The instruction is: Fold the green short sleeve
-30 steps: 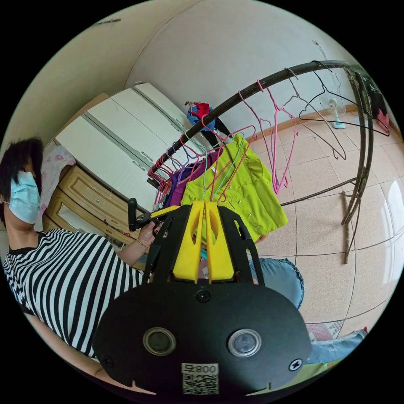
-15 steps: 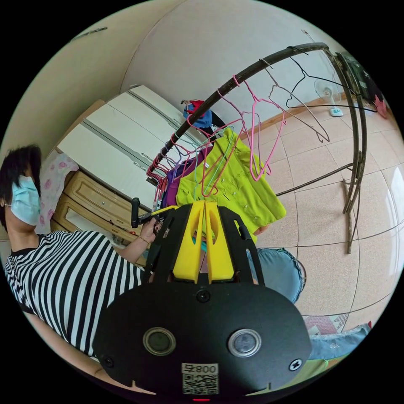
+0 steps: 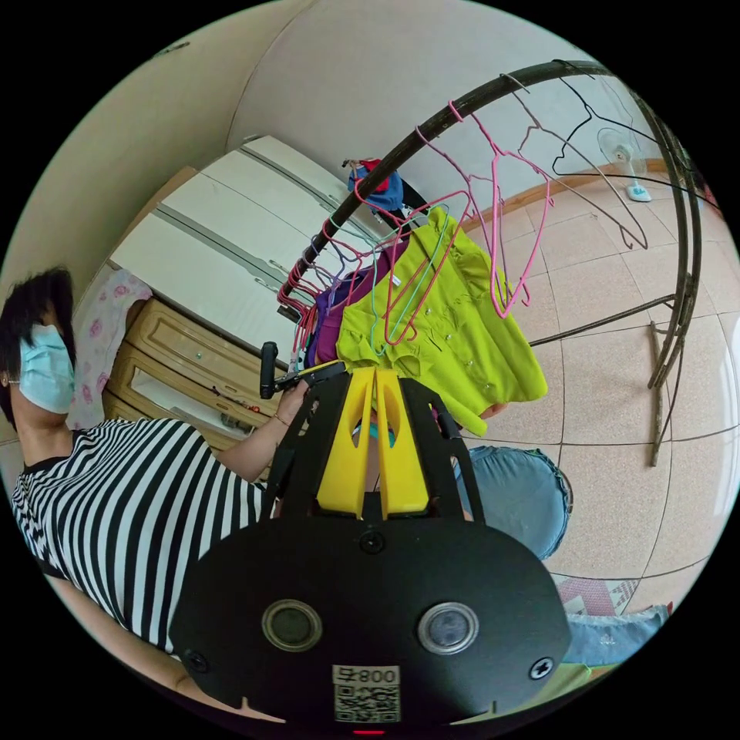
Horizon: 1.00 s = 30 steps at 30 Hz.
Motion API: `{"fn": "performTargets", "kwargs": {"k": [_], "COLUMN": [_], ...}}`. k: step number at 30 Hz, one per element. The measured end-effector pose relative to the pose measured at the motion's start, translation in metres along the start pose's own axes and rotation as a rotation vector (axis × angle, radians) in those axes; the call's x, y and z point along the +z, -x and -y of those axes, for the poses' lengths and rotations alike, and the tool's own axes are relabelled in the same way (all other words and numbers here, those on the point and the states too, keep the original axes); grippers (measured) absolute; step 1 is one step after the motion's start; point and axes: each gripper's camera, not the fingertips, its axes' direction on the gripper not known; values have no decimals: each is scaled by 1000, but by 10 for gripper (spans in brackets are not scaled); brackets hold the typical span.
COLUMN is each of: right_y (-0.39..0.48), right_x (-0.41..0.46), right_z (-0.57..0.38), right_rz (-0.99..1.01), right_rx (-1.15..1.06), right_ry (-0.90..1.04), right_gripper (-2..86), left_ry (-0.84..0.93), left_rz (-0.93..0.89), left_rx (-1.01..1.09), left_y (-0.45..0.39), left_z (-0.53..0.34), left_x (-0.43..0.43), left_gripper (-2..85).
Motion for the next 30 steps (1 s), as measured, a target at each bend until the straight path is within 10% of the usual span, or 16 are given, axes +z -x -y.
{"fn": "performTargets", "kwargs": {"k": [30], "right_y": [-7], "right_x": [293], "right_z": [95], "right_rz": [136], "right_rx": [-234], "right_ry": [295], "right_gripper": [81], "left_ry": [-17], "left_rz": [-139], "left_rx": [61], "left_y": [-41], "left_z": [-169], "left_x": [-71], "left_gripper": [2]}}
